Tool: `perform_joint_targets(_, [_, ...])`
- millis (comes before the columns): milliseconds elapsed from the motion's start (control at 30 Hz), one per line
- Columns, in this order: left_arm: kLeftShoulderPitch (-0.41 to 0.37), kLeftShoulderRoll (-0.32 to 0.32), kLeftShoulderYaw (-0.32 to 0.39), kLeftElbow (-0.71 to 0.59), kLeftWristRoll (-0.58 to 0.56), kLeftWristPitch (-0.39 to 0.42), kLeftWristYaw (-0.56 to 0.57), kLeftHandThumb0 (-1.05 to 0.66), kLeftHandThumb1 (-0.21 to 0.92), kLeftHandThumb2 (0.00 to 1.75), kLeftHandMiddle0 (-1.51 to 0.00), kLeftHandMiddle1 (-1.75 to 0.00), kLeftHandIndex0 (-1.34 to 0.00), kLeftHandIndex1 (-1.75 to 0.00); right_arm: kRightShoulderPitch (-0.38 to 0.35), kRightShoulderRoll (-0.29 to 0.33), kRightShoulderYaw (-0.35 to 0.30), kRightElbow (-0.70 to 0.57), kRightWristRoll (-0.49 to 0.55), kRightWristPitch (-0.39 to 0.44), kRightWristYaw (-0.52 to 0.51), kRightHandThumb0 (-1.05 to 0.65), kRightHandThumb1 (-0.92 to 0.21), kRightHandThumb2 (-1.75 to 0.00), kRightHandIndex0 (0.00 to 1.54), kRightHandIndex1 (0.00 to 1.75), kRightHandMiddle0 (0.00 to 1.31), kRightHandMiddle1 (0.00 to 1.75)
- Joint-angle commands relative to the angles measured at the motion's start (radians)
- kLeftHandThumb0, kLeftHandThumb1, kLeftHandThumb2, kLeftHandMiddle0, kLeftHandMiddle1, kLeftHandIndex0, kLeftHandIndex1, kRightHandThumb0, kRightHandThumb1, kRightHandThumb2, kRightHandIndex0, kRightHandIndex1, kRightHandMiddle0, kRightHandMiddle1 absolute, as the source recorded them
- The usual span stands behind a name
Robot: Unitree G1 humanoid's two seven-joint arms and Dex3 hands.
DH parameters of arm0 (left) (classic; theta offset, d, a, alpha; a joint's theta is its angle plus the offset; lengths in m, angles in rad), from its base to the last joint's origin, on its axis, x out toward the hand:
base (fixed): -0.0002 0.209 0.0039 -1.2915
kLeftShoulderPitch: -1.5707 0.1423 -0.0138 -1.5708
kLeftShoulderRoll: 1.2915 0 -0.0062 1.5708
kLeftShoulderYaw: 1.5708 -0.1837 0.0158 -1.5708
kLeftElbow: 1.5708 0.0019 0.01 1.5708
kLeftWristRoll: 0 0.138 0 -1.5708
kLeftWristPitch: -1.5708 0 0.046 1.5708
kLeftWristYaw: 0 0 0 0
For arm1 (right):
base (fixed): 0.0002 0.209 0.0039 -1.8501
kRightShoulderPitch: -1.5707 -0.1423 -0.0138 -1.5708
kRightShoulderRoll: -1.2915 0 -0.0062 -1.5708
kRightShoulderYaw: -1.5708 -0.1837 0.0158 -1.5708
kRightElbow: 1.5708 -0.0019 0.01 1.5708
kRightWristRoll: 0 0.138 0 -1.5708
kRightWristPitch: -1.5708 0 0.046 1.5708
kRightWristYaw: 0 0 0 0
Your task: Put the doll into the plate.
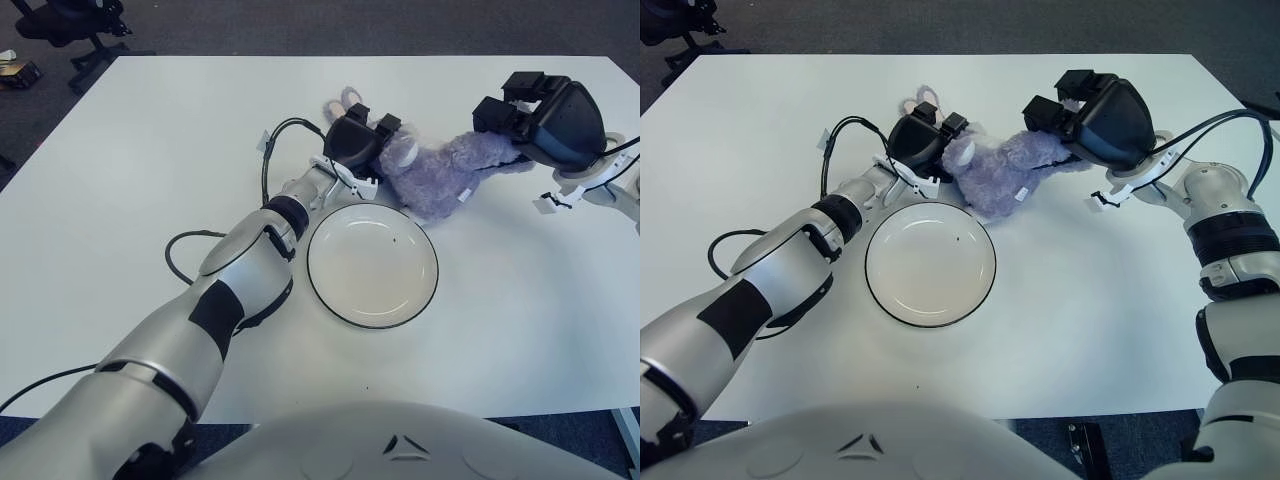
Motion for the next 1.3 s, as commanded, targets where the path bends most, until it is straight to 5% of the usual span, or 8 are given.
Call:
perform_joint_targets(0, [0.019, 0.014, -0.018, 0.024, 0.014, -0.039, -0.027, 0.00, 0.47, 0.96, -0.59, -1.55, -0.53, -1.46, 0.000, 0.004, -0.021, -0.009, 0.015, -0.004, -0.013, -0.33, -0.92, -0.39, 1.05, 1.75, 0.77, 1.75])
perform_joint_targets(467, [0.019, 0.027, -0.028, 0.026, 0.020, -0.109, -0.008, 0.00, 0.30, 1.29, -0.60, -1.74, -0.50, -1.62, 0.005, 0.003, -0.019, -0.012, 0.003, 0.000, -0.037, -0.35, -0.92, -0.41, 1.05, 1.75, 0.77, 1.75])
perform_joint_targets(733, [0.023, 0.031, -0.014, 0.028, 0.001, -0.123, -0.017, 0.00, 0.27, 1.33, -0.65, -1.68, -0.48, -1.69, 0.022, 0.026, -0.041, -0.009, 0.040, 0.030, -0.021, -0.36, -0.92, -0.42, 1.04, 1.75, 0.75, 1.75])
perform_joint_targets(867, [0.026, 0.032, 0.005, 0.029, -0.020, -0.128, -0.033, 0.34, 0.40, 1.20, -0.55, -1.73, -0.62, -1.73, 0.052, 0.052, -0.077, -0.019, 0.090, 0.085, 0.027, -0.36, -0.92, -0.43, 0.87, 1.75, 0.61, 1.75])
perform_joint_targets(1000, [0.032, 0.034, 0.027, 0.028, -0.049, -0.127, -0.052, 0.41, 0.42, 1.17, -0.53, -1.74, -0.64, -1.74, 0.118, 0.086, -0.131, -0.050, 0.204, 0.143, 0.161, -0.36, -0.92, -0.44, 0.66, 1.75, 0.37, 1.69])
perform_joint_targets(1167, [0.042, 0.037, 0.063, 0.026, -0.090, -0.129, -0.071, 0.43, 0.42, 1.17, -0.52, -1.75, -0.62, -1.75, 0.206, 0.126, -0.191, -0.080, 0.330, 0.230, 0.324, -0.35, -0.92, -0.47, 0.45, 1.66, 0.25, 1.70])
perform_joint_targets(1233, [0.048, 0.037, 0.083, 0.025, -0.110, -0.133, -0.076, 0.43, 0.42, 1.17, -0.52, -1.75, -0.62, -1.75, 0.224, 0.136, -0.208, -0.086, 0.361, 0.262, 0.378, -0.46, -0.92, -0.51, 0.38, 1.54, 0.22, 1.37])
perform_joint_targets(1267, [0.051, 0.036, 0.093, 0.025, -0.120, -0.134, -0.080, 0.20, 0.51, 0.94, -0.65, -1.75, -0.65, -1.75, 0.231, 0.140, -0.215, -0.091, 0.372, 0.275, 0.401, -0.51, -0.92, -0.55, 0.35, 1.42, 0.22, 1.22])
